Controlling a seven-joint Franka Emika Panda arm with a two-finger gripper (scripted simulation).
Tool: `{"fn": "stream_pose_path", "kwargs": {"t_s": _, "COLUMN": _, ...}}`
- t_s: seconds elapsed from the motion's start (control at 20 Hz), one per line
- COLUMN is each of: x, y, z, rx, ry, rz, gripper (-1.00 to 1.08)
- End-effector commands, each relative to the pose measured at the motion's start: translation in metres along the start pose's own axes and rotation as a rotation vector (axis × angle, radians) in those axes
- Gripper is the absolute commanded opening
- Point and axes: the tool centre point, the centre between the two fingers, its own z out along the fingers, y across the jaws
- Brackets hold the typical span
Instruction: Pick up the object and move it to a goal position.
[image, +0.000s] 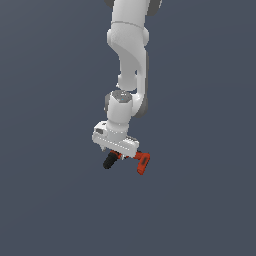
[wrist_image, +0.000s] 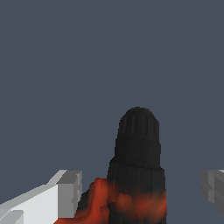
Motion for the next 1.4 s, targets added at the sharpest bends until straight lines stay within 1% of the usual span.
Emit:
{"fn": "stream_pose_path", "kwargs": {"t_s": 0.0, "x": 0.001, "y": 0.002, "z": 0.003, "rx": -0.001, "ry": 0.015, "rz": 0.012, "gripper": 1.08}}
{"fn": "stream_pose_path", "kwargs": {"t_s": 0.2, "x": 0.001, "y": 0.003, "z": 0.005, "rx": -0.001, "ry": 0.025, "rz": 0.019, "gripper": 1.08}}
{"fn": "stream_pose_path", "kwargs": {"t_s": 0.4, "x": 0.001, "y": 0.003, "z": 0.006, "rx": -0.001, "ry": 0.022, "rz": 0.018, "gripper": 1.08}}
{"fn": "stream_pose_path", "kwargs": {"t_s": 0.8, "x": 0.001, "y": 0.003, "z": 0.027, "rx": -0.001, "ry": 0.024, "rz": 0.02, "gripper": 1.08}}
{"fn": "stream_pose_path", "kwargs": {"t_s": 1.0, "x": 0.001, "y": 0.003, "z": 0.032, "rx": -0.001, "ry": 0.024, "rz": 0.02, "gripper": 1.08}}
{"fn": "stream_pose_path", "kwargs": {"t_s": 1.05, "x": 0.001, "y": 0.003, "z": 0.032, "rx": -0.001, "ry": 0.024, "rz": 0.02, "gripper": -1.0}}
{"fn": "stream_pose_path", "kwargs": {"t_s": 1.35, "x": 0.001, "y": 0.003, "z": 0.032, "rx": -0.001, "ry": 0.024, "rz": 0.02, "gripper": -1.0}}
